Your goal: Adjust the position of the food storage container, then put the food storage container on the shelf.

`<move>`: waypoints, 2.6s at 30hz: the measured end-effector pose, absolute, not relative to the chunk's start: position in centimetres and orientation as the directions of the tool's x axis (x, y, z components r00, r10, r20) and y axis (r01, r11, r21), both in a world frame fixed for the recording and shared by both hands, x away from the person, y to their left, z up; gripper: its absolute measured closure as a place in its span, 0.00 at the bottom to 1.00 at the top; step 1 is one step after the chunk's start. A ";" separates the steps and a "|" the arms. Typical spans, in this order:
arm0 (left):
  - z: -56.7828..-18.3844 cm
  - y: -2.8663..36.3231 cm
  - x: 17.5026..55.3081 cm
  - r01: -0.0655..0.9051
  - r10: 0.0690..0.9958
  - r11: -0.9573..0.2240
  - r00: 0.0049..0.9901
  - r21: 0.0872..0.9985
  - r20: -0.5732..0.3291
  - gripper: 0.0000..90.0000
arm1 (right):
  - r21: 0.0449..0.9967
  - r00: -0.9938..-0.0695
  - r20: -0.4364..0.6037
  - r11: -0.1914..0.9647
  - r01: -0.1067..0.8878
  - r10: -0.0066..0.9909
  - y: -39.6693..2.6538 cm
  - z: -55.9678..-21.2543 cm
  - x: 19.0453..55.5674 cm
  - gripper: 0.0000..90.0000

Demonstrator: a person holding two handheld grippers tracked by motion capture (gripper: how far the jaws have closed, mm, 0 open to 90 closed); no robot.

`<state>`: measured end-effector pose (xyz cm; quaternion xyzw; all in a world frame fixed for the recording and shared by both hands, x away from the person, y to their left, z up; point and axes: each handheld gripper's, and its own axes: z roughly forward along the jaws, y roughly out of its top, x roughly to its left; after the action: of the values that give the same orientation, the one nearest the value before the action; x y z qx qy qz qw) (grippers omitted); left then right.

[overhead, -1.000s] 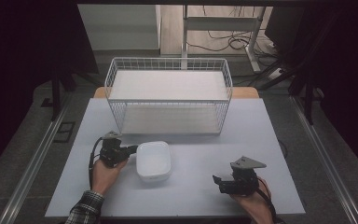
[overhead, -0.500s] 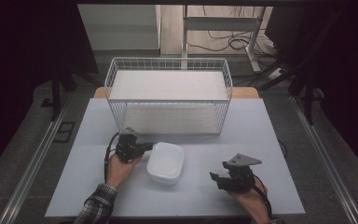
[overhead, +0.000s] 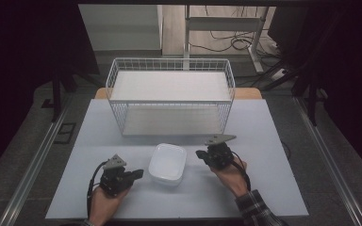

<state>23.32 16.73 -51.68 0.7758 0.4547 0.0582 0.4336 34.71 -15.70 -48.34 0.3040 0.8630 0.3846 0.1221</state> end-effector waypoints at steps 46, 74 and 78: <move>-52.1 14.6 27.4 0.683 0.748 -0.249 0.586 0.687 -0.312 0.93 | 0.661 -0.765 0.051 0.552 0.508 0.643 -16.2 -48.8 30.1 0.99; -52.6 16.9 25.8 0.612 0.743 -0.281 0.626 0.739 -0.237 0.05 | 0.757 -0.757 0.039 0.475 0.448 0.652 -19.8 -49.8 28.5 0.04; -51.9 16.7 26.0 0.619 0.730 -0.280 0.634 0.734 -0.255 0.04 | 0.759 -0.755 0.025 0.479 0.441 0.655 -19.3 -49.5 28.5 0.02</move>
<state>26.00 16.73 -51.89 0.7973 0.4230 0.0657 0.4255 28.46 -19.28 -49.55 0.3228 0.8493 0.3952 0.1357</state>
